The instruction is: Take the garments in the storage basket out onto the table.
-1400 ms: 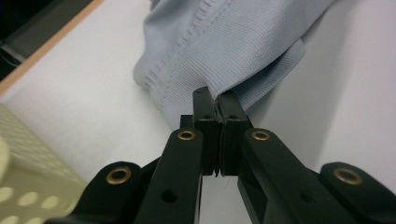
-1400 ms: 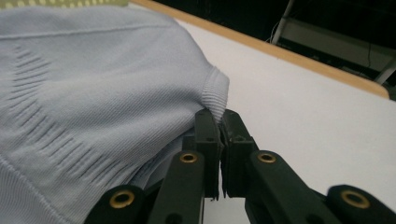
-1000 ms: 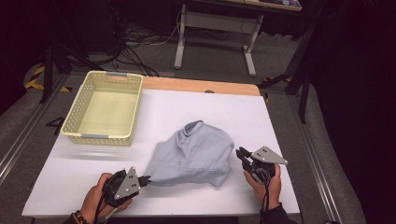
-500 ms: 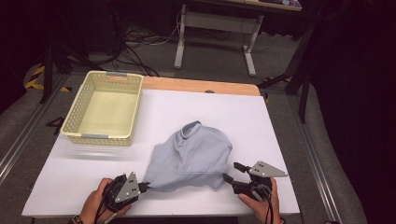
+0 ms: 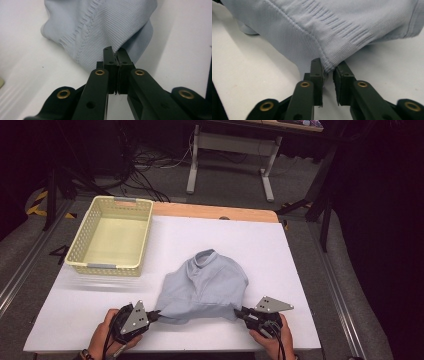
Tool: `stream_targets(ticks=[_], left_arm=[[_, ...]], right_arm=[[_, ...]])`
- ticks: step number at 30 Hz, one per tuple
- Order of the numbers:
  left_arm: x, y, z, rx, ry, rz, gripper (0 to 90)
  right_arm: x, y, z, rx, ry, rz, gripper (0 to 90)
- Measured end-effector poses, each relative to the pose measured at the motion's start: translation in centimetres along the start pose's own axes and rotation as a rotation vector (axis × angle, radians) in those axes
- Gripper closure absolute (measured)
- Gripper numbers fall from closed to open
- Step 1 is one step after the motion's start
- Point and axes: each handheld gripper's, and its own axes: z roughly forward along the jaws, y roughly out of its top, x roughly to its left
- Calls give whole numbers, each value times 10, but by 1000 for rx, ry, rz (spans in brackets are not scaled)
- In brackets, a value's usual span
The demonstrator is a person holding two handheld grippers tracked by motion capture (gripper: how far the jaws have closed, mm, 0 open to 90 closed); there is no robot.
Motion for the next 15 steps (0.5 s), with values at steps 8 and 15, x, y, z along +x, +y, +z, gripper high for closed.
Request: stream_targets(ticks=[8, 15], left_arm=[[3, 23, -15, -119, 118, 40, 884], [16, 49, -23, -201, 172, 58, 883]], right_arm=[[-3, 13, -35, -132, -44, 6, 811], [-5, 23, -66, -273, -84, 29, 812]])
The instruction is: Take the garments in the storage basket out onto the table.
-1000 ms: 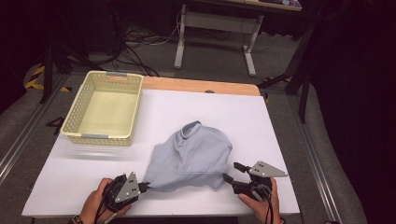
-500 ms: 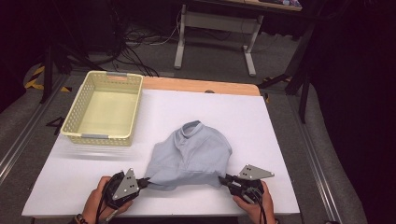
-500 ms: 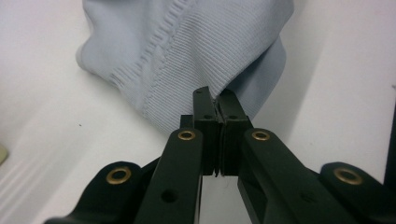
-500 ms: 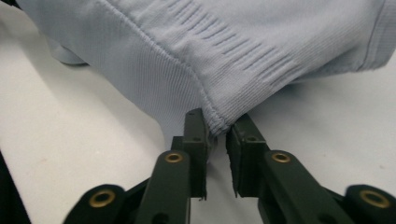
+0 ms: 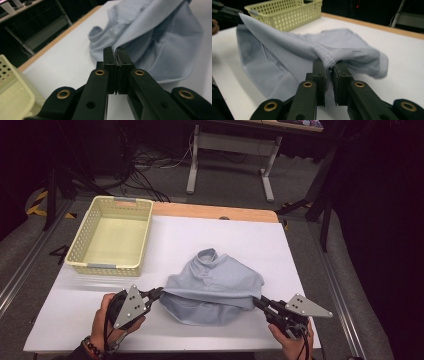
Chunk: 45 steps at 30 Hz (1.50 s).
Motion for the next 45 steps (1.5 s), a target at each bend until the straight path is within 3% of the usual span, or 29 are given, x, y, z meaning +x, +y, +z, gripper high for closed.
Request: stream_targets(ticks=[4, 10, 15, 17, 20, 25, 29, 31, 33, 37, 42, 43, 45], left_arm=[[-2, 0, 7, 17, -20, 2, 879], [-18, -7, 8, 69, -112, 44, 879], [-23, -9, -1, 53, -174, 21, 867], [-25, -9, -7, 33, -188, 16, 865], [-25, -8, -11, 34, -182, 5, 864], [-18, -12, -1, 60, -157, -50, 744], [-11, -13, 17, 113, -148, -91, 562], [-8, -15, 26, 133, -110, -87, 483], [-1, -16, 36, 145, -118, -119, 447], [7, -13, 55, 178, -99, -132, 383], [18, -11, 80, 202, -85, -139, 383], [21, -12, 85, 217, -99, -145, 390], [24, -14, 93, 243, -125, -133, 483]], right_arm=[[-3, -4, 2, 20, -19, 7, 811], [-7, -10, 0, 66, -56, 33, 796], [-6, -16, -6, 83, -89, 41, 807], [-6, -18, -8, 90, -98, 36, 850], [-7, -18, -12, 84, -111, 28, 878], [-7, -18, -9, 78, -126, 14, 783], [-9, -22, 1, 102, -150, -22, 706], [-12, -23, 8, 115, -149, -48, 661], [-15, -22, 17, 136, -161, -71, 620], [-28, -16, 33, 146, -175, -81, 502], [-47, -3, 53, 127, -161, -58, 434], [-50, -1, 56, 123, -154, -55, 433], [-57, 3, 70, 154, -142, -38, 423]])
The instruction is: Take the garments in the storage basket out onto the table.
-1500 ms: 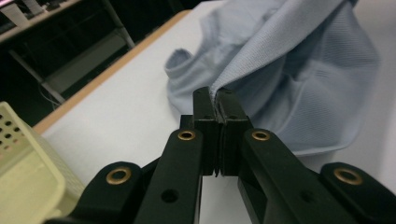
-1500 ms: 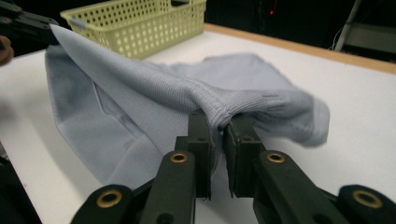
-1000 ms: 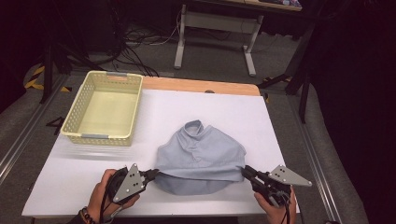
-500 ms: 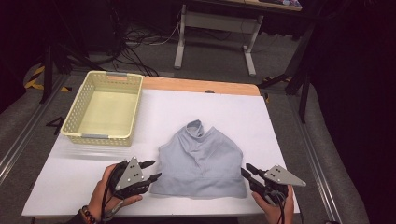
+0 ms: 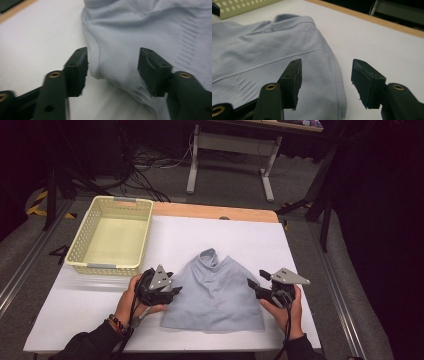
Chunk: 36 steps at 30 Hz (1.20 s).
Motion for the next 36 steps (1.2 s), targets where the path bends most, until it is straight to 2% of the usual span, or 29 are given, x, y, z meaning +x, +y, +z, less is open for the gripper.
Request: stream_targets(ticks=[1, 3, 4, 6, 9, 10, 11, 12, 14, 16, 18, 20, 21, 24, 26, 27, 29, 31, 32, 35, 36], left_arm=[[3, 0, 5, 15, -21, 4, 524], [6, -1, 11, 47, -28, -6, 554], [9, -1, 14, 51, -27, -16, 553], [13, -3, 18, 56, -32, -44, 530], [16, -6, 23, 77, -50, -67, 550], [18, -10, 26, 94, -88, -89, 599], [20, -11, 27, 86, -128, -116, 642], [22, -12, 26, 86, -151, -114, 675], [20, -11, 24, 92, -144, -107, 765], [18, -9, 22, 94, -132, -73, 823], [16, -6, 15, 70, -109, -55, 836], [14, 0, 2, 24, -59, -30, 839], [15, 2, -3, 11, -48, -27, 839], [15, 7, -22, -25, -15, -11, 836], [14, 6, -30, -23, -19, -2, 836], [12, 4, -32, -18, -23, 1, 835], [8, 0, -33, 7, -23, 20, 835], [2, -7, -33, 40, -10, 49, 834], [1, -9, -34, 48, -11, 57, 833], [-2, -20, -34, 64, -26, 42, 833], [-2, -22, -33, 71, -26, 41, 833]], right_arm=[[-1, 1, 5, 8, 3, -1, 434], [-4, 2, 18, 42, 19, 20, 481], [-5, 2, 24, 63, 30, 15, 537], [-5, -1, 34, 106, 39, -10, 594], [-4, -9, 42, 151, 57, -32, 755], [-2, -12, 42, 155, 59, -39, 815], [0, -13, 41, 153, 54, -42, 845], [0, -13, 41, 153, 54, -41, 857], [2, -12, 35, 136, 59, -46, 882], [3, -10, 26, 100, 42, -48, 884], [4, -5, 16, 55, 32, -52, 887], [7, 0, 5, 9, 11, -69, 890], [9, 3, -1, -17, 9, -72, 892], [14, 8, -13, -65, -5, -86, 894], [20, 9, -19, -87, -10, -103, 894], [24, 10, -22, -93, -9, -115, 894], [32, 10, -24, -96, 32, -139, 894], [41, 8, -21, -77, 73, -144, 894], [48, 5, -17, -59, 95, -163, 894], [64, -2, -11, -14, 120, -208, 894], [67, -4, -9, -4, 138, -207, 894]])
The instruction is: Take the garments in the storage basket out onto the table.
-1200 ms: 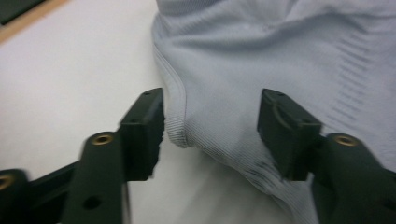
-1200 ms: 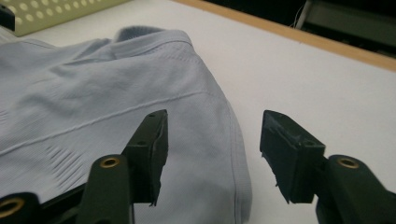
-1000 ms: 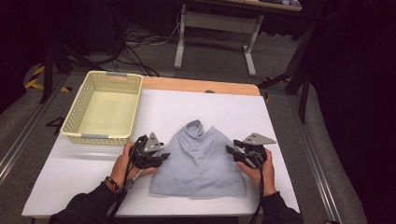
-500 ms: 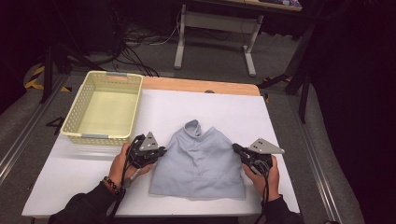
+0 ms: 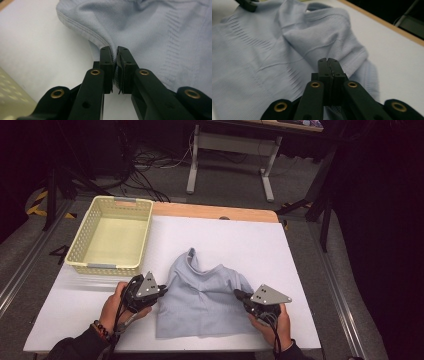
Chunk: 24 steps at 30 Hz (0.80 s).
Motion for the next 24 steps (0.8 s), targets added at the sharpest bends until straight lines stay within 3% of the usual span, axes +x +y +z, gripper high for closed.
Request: stream_targets(ticks=[2, 6, 7, 8, 10, 13, 17, 24], left_arm=[[-1, -6, 4, 13, -5, -4, 833], [-3, -11, 9, 36, -4, 10, 834], [-3, -12, 12, 48, -5, 26, 834], [-2, -14, 15, 53, -15, 17, 835], [-1, -16, 16, 38, -34, -5, 837], [1, -18, 17, 31, -45, -1, 839], [1, -17, 18, 38, -34, 31, 843], [2, -17, 18, 36, -43, 36, 844]], right_arm=[[6, -3, 4, 21, 24, -9, 894], [13, -10, 11, 65, 28, -28, 895], [12, -11, 12, 68, 27, -23, 895], [11, -14, 15, 74, 35, -5, 895], [10, -18, 20, 101, 40, -1, 894], [9, -22, 26, 142, 66, 5, 892], [7, -23, 28, 138, 71, 15, 891], [7, -18, 23, 116, 59, -5, 840]])
